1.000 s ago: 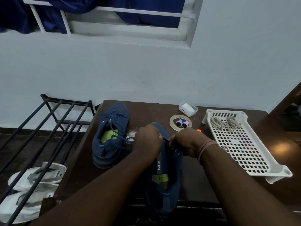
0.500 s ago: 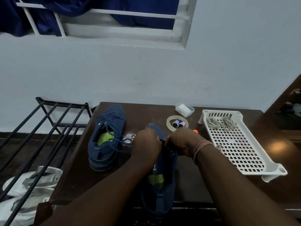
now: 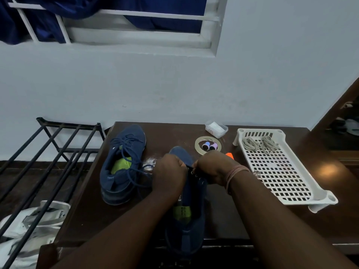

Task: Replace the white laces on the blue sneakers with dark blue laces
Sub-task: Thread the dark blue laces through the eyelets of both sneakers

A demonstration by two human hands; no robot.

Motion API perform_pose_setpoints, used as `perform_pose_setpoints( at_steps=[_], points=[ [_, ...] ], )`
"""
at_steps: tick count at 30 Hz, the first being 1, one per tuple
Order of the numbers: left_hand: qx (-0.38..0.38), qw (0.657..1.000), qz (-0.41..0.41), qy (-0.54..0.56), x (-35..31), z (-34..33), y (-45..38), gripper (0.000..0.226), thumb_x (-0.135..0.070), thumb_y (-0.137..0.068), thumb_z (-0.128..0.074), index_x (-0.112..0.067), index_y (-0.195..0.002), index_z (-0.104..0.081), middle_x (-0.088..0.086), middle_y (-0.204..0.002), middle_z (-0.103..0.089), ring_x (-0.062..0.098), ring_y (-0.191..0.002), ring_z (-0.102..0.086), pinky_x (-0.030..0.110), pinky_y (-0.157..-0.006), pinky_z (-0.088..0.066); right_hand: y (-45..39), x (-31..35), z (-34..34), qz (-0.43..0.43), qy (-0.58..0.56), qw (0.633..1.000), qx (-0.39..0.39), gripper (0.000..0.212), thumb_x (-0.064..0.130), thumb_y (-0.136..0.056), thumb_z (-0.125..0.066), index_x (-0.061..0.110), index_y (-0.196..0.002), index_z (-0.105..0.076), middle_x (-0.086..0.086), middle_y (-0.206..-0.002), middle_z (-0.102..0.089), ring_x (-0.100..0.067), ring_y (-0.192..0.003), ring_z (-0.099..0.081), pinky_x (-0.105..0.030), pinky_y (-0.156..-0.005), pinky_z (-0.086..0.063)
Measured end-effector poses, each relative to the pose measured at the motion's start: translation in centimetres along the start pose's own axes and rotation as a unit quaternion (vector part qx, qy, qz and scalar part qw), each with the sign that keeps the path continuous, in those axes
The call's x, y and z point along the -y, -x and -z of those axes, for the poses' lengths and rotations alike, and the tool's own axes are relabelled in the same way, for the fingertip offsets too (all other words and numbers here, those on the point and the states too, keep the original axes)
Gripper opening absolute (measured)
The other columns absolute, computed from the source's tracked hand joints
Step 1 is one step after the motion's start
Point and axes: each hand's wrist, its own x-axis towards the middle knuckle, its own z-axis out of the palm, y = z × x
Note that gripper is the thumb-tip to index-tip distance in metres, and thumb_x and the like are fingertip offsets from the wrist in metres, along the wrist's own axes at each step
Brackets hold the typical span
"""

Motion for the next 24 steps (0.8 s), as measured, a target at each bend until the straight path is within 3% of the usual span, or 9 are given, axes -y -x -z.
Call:
perform_pose_setpoints(
  at_steps=[4,6,8,11,13,16,18,20,24],
  points=[
    [-0.027,0.998,-0.022,-0.047,-0.2,0.6,0.5,0.003,-0.018,-0.082,-0.067,-0.019,-0.08,-0.066,0.0,-0.076,-0.067,0.023,-0.074,-0.062,0.041,-0.066,-0.052,0.9,0.7,-0.3,-0.002,0.031,0.998,0.047,0.023,0.007,-0.094,-0.054,0.0,-0.113,-0.065,-0.015,-0.096,-0.069,-0.025,-0.077,-0.068,-0.031,-0.061,-0.06],
    [-0.041,0.998,-0.027,-0.046,-0.3,0.5,0.5,0.021,-0.015,-0.078,-0.073,-0.019,-0.087,-0.054,0.003,-0.078,-0.064,0.029,-0.075,-0.06,0.041,-0.068,-0.049,0.3,0.5,-0.4,-0.01,-0.016,0.999,0.047,0.022,0.003,-0.097,-0.052,-0.003,-0.114,-0.063,-0.013,-0.082,-0.064,-0.018,-0.059,-0.062,-0.022,-0.046,-0.051],
    [-0.021,0.999,-0.028,-0.04,-0.4,0.6,0.3,0.029,-0.016,-0.075,-0.077,-0.021,-0.086,-0.05,0.003,-0.079,-0.065,0.03,-0.078,-0.061,0.042,-0.075,-0.049,0.2,0.3,-0.5,-0.011,-0.039,0.999,0.032,0.027,0.004,-0.095,-0.054,-0.003,-0.12,-0.063,-0.009,-0.081,-0.063,-0.018,-0.06,-0.064,-0.023,-0.051,-0.051],
    [0.03,0.997,-0.02,-0.069,-0.8,1.3,0.0,0.022,-0.027,-0.077,-0.075,-0.025,-0.086,-0.056,-0.005,-0.084,-0.068,0.024,-0.09,-0.063,0.039,-0.087,-0.04,0.5,0.1,-1.1,0.033,0.082,0.996,0.011,0.028,0.014,-0.092,-0.059,0.012,-0.119,-0.066,-0.007,-0.102,-0.069,-0.023,-0.092,-0.067,-0.029,-0.081,-0.052],
    [0.031,0.995,-0.002,-0.094,-1.3,2.4,-0.2,0.014,-0.034,-0.081,-0.068,-0.028,-0.089,-0.059,-0.009,-0.091,-0.068,0.022,-0.099,-0.059,0.038,-0.086,-0.032,-0.2,0.3,-1.0,0.05,-0.088,0.994,-0.038,0.017,0.01,-0.089,-0.058,0.005,-0.102,-0.068,-0.022,-0.1,-0.067,-0.026,-0.085,-0.067,-0.04,-0.084,-0.057],
    [0.033,0.991,0.028,-0.129,-1.6,5.0,-0.6,0.009,-0.033,-0.087,-0.058,-0.032,-0.095,-0.058,-0.006,-0.108,-0.062,0.027,-0.111,-0.051,0.041,-0.091,-0.035,0.7,2.7,1.3,0.174,-0.295,0.916,-0.209,0.014,0.014,-0.086,-0.047,0.007,-0.077,-0.055,-0.019,-0.088,-0.062,-0.03,-0.086,-0.066,-0.041,-0.08,-0.059],
    [0.057,0.988,0.048,-0.138,-0.7,6.9,-1.3,0.01,-0.032,-0.088,-0.055,-0.036,-0.097,-0.055,-0.002,-0.115,-0.061,0.029,-0.115,-0.053,0.042,-0.097,-0.044,2.9,4.5,3.1,0.281,-0.36,0.816,-0.354,0.011,0.015,-0.094,-0.044,0.009,-0.089,-0.052,-0.008,-0.089,-0.067,-0.019,-0.081,-0.068,-0.025,-0.07,-0.054],
    [0.085,0.986,0.062,-0.126,0.9,8.6,-1.8,0.012,-0.032,-0.084,-0.053,-0.036,-0.095,-0.052,0.002,-0.117,-0.064,0.029,-0.113,-0.057,0.043,-0.099,-0.048,5.0,4.8,4.2,0.364,-0.32,0.768,-0.418,0.008,0.019,-0.097,-0.047,0.014,-0.102,-0.05,0.004,-0.09,-0.066,-0.003,-0.077,-0.065,-0.017,-0.068,-0.05],
    [0.168,0.972,0.074,-0.147,2.4,9.9,-2.6,0.022,-0.024,-0.086,-0.059,-0.031,-0.106,-0.053,0.003,-0.115,-0.066,0.024,-0.106,-0.061,0.041,-0.098,-0.05,4.6,2.1,3.4,0.298,0.005,0.916,-0.268,0.013,0.022,-0.093,-0.055,0.02,-0.106,-0.059,0.006,-0.089,-0.066,-0.01,-0.083,-0.064,-0.018,-0.063,-0.044]
  ],
)
